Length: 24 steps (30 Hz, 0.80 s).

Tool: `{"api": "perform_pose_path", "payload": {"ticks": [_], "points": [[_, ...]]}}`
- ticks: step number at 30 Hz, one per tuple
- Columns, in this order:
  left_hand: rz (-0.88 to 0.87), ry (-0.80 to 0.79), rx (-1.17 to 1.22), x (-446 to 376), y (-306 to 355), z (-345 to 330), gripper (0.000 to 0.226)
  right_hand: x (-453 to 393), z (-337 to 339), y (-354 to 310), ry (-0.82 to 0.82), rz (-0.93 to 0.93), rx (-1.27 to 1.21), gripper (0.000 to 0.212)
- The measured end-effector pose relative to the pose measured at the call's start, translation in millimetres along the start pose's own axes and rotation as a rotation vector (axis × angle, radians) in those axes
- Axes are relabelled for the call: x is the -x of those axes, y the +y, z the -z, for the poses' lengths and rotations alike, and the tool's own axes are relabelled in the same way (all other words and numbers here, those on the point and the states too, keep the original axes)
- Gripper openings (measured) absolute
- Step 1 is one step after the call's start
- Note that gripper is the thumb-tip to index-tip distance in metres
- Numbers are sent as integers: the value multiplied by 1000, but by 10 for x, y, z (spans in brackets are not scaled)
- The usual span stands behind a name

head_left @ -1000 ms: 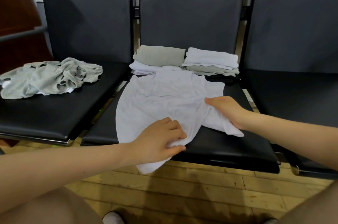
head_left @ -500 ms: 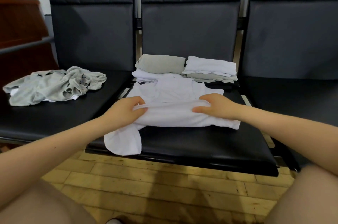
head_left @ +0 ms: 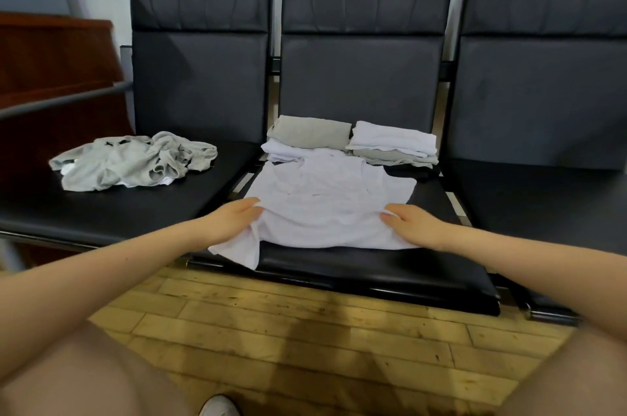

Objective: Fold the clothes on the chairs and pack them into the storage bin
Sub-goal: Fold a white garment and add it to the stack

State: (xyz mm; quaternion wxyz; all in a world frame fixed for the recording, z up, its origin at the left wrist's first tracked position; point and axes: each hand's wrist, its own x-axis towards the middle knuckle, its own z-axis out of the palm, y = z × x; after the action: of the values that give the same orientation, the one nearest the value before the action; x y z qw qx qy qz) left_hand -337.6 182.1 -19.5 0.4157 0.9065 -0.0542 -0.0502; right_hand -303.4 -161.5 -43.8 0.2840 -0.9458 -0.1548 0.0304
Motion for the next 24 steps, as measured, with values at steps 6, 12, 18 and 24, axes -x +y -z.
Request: {"api": "perform_pose_path", "payload": {"ticks": [6, 12, 18, 24], "points": [[93, -111, -45, 68, 114, -113, 18, 192, -15, -164, -49, 2, 107, 41], [33, -78, 187, 83, 132, -102, 15, 322, 273, -282, -75, -51, -46, 42], [-122, 367, -237, -53, 118, 281, 21, 401, 672, -200, 239, -64, -295, 39], [-150, 636, -324, -135, 343, 356, 21, 405, 862, -299, 499, -111, -639, 38]]}}
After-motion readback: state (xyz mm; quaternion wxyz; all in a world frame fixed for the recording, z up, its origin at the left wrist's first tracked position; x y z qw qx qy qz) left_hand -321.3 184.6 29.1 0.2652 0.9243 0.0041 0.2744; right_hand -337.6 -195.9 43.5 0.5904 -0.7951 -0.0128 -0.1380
